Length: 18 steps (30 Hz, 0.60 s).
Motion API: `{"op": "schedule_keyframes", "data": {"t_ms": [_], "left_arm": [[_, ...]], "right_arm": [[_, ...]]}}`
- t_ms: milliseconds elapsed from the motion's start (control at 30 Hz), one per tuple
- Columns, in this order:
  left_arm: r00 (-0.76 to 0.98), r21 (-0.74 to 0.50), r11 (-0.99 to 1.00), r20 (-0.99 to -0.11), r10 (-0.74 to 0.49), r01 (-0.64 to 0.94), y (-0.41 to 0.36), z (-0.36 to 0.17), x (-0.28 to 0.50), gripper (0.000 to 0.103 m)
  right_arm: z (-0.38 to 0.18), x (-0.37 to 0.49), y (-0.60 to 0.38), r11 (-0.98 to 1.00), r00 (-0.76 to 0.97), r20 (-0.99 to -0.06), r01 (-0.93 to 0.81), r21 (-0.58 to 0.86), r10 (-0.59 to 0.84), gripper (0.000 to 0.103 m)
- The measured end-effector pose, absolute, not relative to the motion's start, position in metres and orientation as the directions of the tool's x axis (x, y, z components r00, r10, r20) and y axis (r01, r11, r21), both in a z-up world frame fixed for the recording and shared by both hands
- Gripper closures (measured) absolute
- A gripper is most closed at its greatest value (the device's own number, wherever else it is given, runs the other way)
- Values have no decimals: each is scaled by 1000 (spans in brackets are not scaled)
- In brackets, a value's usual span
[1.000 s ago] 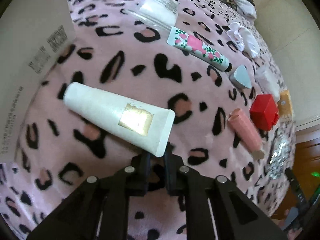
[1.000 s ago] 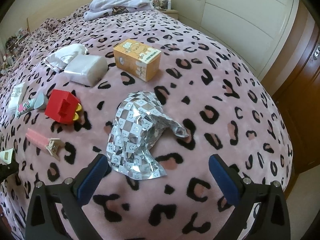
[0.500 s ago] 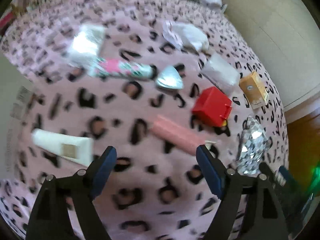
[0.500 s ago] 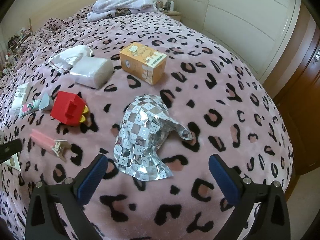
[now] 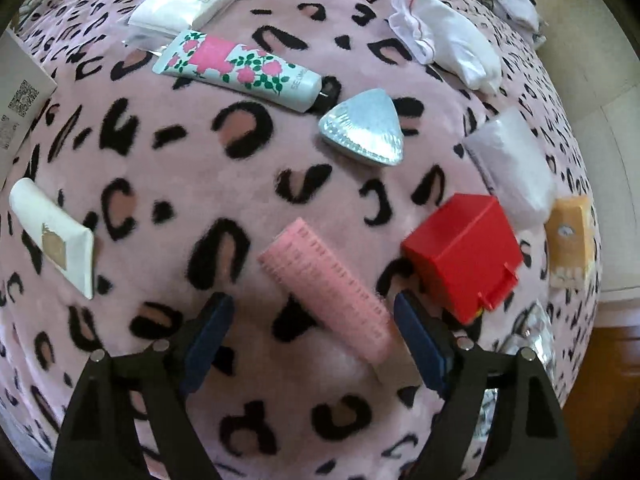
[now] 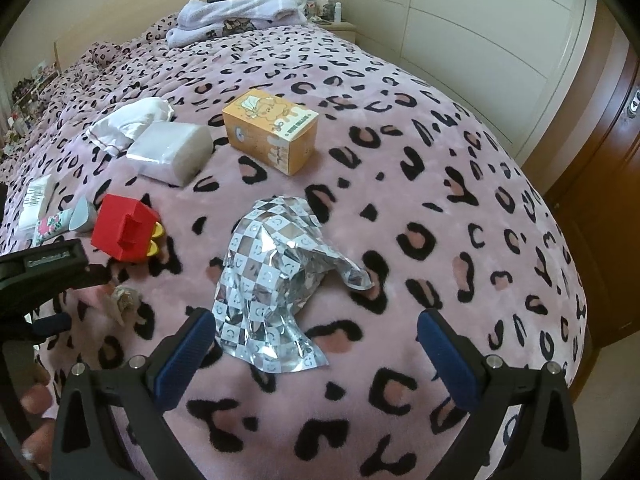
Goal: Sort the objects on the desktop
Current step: 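Close left tool on pink hair rollers while right tool grasps silver foil wrapper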
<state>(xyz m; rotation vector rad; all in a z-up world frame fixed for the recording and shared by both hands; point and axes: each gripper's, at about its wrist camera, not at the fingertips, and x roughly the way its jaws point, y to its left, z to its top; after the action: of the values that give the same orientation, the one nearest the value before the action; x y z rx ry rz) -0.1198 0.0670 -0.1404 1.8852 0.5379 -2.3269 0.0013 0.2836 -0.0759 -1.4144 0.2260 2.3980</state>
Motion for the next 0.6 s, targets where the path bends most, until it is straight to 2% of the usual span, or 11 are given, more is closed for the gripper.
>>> {"op": "schedule_keyframes", "data": {"t_ms": [67, 133, 233, 433, 600], "left_arm": [[-248, -229, -929, -956, 158, 289, 69, -142, -118, 34], [-267, -264, -923, -945, 190, 278, 71, -142, -115, 58], [-275, -290, -911, -938, 211, 293, 72, -140, -111, 61], [-279, -332, -909, -924, 261, 251, 69, -134, -100, 66], [-276, -324, -929, -923, 269, 176, 73, -125, -97, 67]], "right_arm": [[-78, -2, 286, -923, -434, -873, -383, -45, 223, 0], [-81, -5, 289, -916, -426, -875, -399, -45, 229, 0], [-84, -11, 298, -897, -415, -884, -441, -9, 213, 0], [-109, -38, 311, -876, -374, -926, -463, 135, 54, 0], [-136, -60, 312, -859, -322, -946, -491, 145, 24, 0]]}}
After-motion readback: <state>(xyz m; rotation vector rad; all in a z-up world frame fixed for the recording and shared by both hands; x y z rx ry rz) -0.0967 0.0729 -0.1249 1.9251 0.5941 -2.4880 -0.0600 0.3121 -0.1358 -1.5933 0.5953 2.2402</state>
